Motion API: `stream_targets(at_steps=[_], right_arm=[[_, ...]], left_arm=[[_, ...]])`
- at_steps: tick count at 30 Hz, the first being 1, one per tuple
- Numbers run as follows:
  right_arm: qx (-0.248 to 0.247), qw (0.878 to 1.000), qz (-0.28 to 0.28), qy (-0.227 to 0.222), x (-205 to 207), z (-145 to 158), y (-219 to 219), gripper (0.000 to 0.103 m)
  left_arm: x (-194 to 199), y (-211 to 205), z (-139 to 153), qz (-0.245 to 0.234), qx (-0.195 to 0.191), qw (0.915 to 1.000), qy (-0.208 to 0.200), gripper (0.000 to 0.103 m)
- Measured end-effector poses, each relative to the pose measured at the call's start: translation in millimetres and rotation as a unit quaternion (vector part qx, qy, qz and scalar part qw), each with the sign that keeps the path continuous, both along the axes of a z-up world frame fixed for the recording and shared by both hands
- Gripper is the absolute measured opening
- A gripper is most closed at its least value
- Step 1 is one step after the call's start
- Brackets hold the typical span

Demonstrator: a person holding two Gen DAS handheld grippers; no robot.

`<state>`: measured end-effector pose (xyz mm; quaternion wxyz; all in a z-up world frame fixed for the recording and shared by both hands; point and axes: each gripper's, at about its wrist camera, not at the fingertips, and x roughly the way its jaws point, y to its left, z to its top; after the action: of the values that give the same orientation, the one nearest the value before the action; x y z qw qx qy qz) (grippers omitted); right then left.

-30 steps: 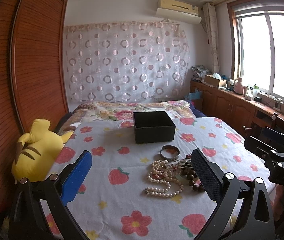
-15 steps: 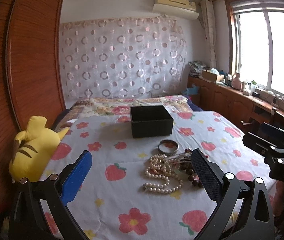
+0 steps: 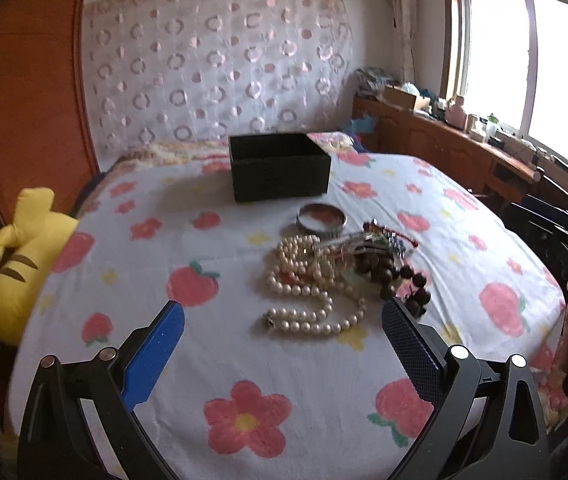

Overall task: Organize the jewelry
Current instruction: 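Lower the left tool onto the pearl necklace and close it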

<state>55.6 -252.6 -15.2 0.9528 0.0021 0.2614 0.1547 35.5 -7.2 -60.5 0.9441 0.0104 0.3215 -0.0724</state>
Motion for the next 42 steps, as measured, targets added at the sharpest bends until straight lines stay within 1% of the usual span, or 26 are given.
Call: stream_targets(at_steps=[1,2,4,5,6,9,10,11,13,14,18,20,23,25,29,34,36,39,42], right_arm=[[-0.001,1.0,0.002,0.006,3,-4,-2,0.089],[-0.002,1.0,0.005,0.014,7,-9,-3,0.087],[-0.006,0.999,0.012,0.03,14,-18,-2,0.082],[-0.008,0.999,0.018,0.038,17,-21,-1,0.081],[-0.01,0.999,0.025,0.047,20,-25,1,0.08],[-0.025,0.997,0.042,0.058,27,-33,9,0.079],[-0.029,0.997,0.044,0.06,28,-35,11,0.079],[-0.033,0.996,0.046,0.063,30,-37,14,0.079],[-0.039,0.996,0.05,0.068,34,-41,18,0.079],[-0.042,0.995,0.05,0.069,35,-42,19,0.079],[-0.042,0.995,0.05,0.073,38,-45,20,0.079],[-0.042,0.995,0.05,0.075,40,-47,21,0.079],[-0.041,0.995,0.05,0.078,42,-46,20,0.079],[-0.042,0.995,0.05,0.077,41,-46,20,0.079],[-0.044,0.995,0.049,0.075,42,-45,20,0.079],[-0.053,0.995,0.049,0.074,48,-44,20,0.079],[-0.053,0.995,0.048,0.074,51,-44,19,0.079],[-0.042,0.995,0.05,0.081,55,-45,15,0.079],[-0.038,0.994,0.051,0.083,56,-45,13,0.079]], left_arm=[[2,0,-4,-0.003,-0.002,1.0,0.008,0.082],[5,1,-8,-0.007,-0.004,0.9999,0.015,0.079],[8,3,-14,-0.012,-0.01,0.9995,0.027,0.067],[10,4,-17,-0.013,-0.012,0.9993,0.032,0.063],[12,5,-19,-0.015,-0.016,0.9991,0.037,0.058],[19,9,-24,-0.019,-0.033,0.9976,0.058,0.048],[21,9,-26,-0.02,-0.034,0.9973,0.062,0.045],[24,9,-26,-0.02,-0.033,0.9971,0.066,0.043],[30,9,-30,-0.02,-0.033,0.9962,0.078,0.034],[33,9,-31,-0.019,-0.029,0.9959,0.084,0.033],[44,9,-35,-0.015,-0.022,0.9945,0.101,0.033],[48,9,-36,-0.015,-0.018,0.9944,0.103,0.033],[55,2,-35,-0.018,0.001,0.9945,0.104,0.033],[59,-2,-33,-0.028,0.012,0.9936,0.109,0.035],[60,-10,-31,-0.048,0.021,0.9918,0.116,0.037],[58,-15,-31,-0.072,0.024,0.989,0.126,0.038],[58,-17,-29,-0.078,0.019,0.9885,0.128,0.038],[53,-20,-22,-0.092,0.004,0.9888,0.117,0.038],[53,-30,-21,-0.103,0.017,0.9876,0.117,0.038]])
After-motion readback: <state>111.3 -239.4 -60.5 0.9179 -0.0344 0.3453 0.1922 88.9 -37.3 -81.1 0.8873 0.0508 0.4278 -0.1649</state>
